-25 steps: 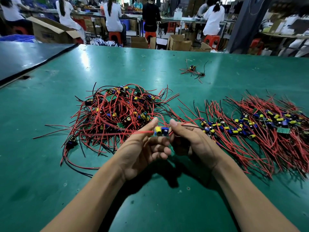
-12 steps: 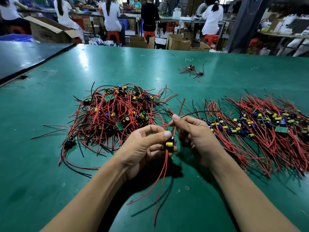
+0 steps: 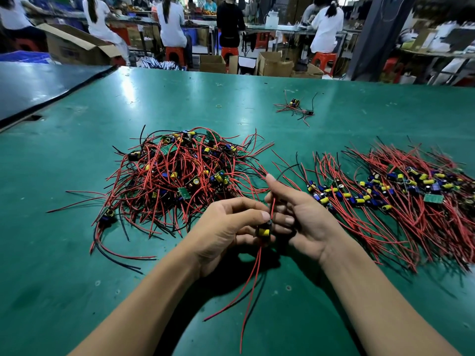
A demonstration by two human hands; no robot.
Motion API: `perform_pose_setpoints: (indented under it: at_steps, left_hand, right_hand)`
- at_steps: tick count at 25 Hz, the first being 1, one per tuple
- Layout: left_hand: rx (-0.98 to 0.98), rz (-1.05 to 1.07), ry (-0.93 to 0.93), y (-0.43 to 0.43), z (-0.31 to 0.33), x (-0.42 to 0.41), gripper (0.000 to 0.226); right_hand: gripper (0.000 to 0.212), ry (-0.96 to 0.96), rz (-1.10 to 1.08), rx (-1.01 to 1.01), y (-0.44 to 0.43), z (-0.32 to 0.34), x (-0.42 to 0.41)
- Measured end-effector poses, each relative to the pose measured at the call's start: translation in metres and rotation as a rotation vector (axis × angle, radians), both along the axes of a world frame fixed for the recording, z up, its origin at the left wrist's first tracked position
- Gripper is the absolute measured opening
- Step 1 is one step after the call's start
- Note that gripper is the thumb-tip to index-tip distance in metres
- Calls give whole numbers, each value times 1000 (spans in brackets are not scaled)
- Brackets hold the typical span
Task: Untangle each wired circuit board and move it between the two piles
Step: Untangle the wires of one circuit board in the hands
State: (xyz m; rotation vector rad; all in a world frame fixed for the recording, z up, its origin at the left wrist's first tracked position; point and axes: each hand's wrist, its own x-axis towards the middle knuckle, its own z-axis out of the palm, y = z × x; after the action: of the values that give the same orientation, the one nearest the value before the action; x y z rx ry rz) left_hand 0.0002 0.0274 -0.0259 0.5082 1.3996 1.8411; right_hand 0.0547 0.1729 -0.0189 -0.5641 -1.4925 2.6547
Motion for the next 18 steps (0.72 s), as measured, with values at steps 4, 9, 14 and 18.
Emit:
perform_pose_setpoints:
  at_steps: [4,9,14,18]
  left_hand:
    - [-44,6,20,4,-4,2,14]
    - [0,94,-8,8,-6,4,14]
    - [75,124,-119,9,-5,7,22]
    - [97,92,-162,9,-4,7,25]
  right_hand:
    - [33,0,-7,82,-3,-5,-1]
    - [30,88,-47,25,-2,-4,-1]
    - [35,85,5,-83,0,-1,1]
    - [32,135,-1,-127,-1,0,2]
